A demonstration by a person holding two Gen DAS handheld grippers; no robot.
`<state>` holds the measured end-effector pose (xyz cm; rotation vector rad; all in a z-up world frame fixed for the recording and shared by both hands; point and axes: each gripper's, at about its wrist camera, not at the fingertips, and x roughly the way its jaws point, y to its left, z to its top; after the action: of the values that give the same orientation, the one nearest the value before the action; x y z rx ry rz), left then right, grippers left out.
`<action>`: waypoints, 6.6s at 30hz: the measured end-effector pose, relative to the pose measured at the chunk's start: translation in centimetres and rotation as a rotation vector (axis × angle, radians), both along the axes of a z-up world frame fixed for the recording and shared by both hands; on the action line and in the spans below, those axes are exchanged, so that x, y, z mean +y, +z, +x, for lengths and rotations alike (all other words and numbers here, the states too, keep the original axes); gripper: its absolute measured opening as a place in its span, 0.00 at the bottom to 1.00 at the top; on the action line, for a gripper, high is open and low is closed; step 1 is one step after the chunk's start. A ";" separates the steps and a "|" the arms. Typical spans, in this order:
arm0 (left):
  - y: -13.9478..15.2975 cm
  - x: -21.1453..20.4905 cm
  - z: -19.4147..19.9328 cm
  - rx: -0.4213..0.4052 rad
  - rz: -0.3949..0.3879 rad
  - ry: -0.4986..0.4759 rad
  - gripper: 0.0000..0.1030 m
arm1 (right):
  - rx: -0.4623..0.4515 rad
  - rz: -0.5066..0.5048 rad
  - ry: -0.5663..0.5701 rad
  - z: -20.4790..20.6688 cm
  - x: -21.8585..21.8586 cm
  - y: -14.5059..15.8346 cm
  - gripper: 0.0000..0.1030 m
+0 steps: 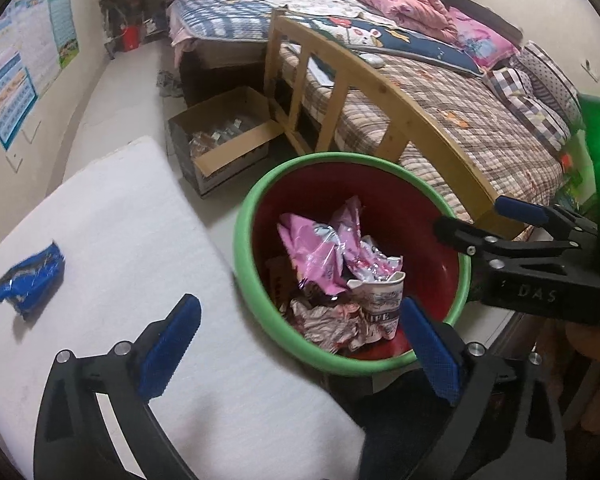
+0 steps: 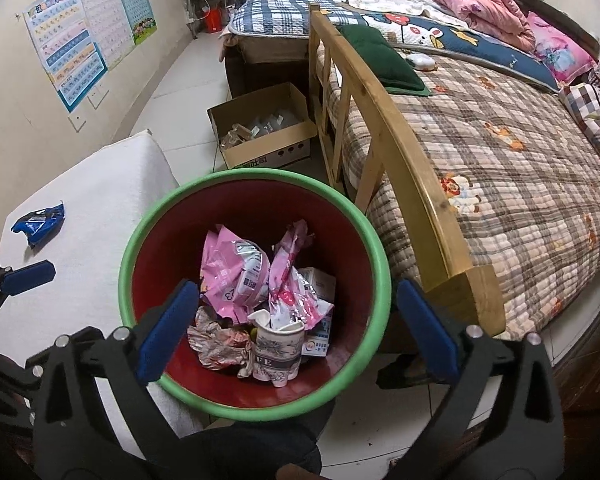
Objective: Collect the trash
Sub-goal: 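Move both tools back over the table toward the wrapper and blue bag, then grasp the silver-blue wrapper with the left tool while the right tool grasps the blue bag, then carry the wrapper and blue bag over the green bin and open both tools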
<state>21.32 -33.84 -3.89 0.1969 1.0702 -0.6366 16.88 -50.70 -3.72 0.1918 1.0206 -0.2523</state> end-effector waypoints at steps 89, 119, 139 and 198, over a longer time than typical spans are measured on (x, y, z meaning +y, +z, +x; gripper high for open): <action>-2.4 38.3 4.1 -0.024 0.083 0.568 0.41 | 0.001 -0.039 0.656 14.1 37.9 -2.8 0.95; -3.8 40.2 6.8 -0.020 0.025 0.611 0.41 | 0.061 -0.102 0.664 18.4 39.3 -6.5 0.07; 1.1 33.0 1.7 -0.073 -0.010 0.505 0.41 | -0.052 0.067 0.557 8.9 32.2 2.6 0.07; 2.8 -2.2 0.7 -0.034 -0.056 -0.063 0.41 | -0.056 0.106 0.067 -0.7 0.0 0.9 0.07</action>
<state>22.00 -36.06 -1.04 0.1924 1.0149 -0.7167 16.22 -50.67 -2.82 0.2586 0.9836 -0.1315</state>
